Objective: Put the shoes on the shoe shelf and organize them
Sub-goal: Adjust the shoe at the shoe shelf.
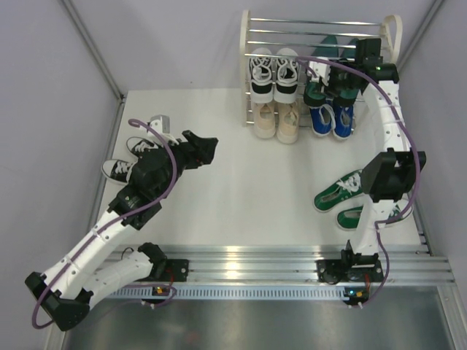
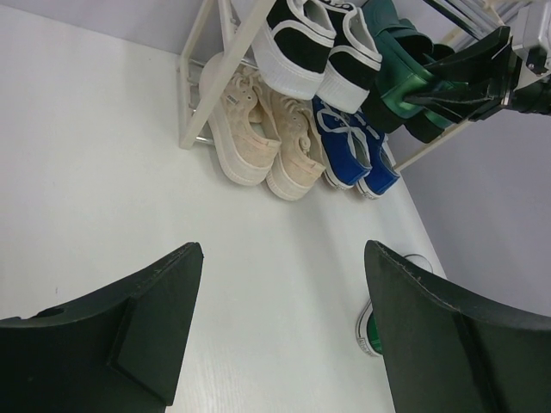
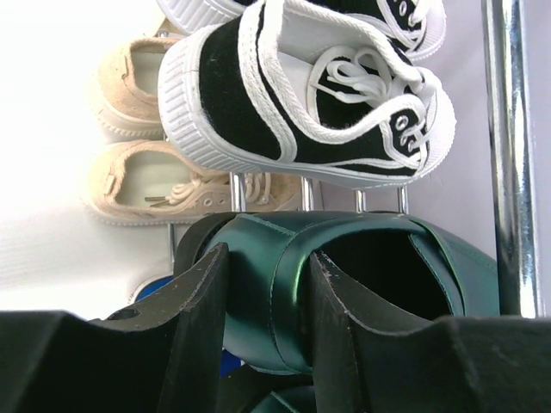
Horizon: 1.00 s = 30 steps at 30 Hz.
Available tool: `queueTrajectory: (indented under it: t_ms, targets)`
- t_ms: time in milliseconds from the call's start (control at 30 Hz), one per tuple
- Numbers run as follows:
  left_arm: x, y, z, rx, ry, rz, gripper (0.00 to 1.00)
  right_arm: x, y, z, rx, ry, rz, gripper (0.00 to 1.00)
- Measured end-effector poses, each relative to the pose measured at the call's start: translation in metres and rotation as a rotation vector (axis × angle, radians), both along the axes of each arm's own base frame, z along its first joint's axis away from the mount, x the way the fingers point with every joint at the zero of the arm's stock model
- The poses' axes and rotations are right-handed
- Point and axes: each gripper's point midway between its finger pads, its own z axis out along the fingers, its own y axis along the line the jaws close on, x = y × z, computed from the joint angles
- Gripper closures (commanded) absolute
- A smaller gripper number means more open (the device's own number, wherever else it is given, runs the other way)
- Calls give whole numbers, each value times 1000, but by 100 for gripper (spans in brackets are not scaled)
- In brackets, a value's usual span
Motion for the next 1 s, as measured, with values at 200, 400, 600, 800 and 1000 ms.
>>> queueTrajectory:
  t_ms: [200,400,600,800,1000]
  targets:
    - [0,0,-1,-4,4,0,19,-4,3,0,3,-4,36,91]
    - [0,-1,-5,-12,16,1,19,-7,5,0,9,-4,55,92]
    - [-1,-1,-9,-13,23,1,19,-8,5,1,18,-6,63,94]
    - [-1,-1,-9,-18,26,-1,19,-11,4,3,43,-2,82,95]
    - [-1,-2,-11,-25,33,-2,19,-13,-4,11,89,23,76,95]
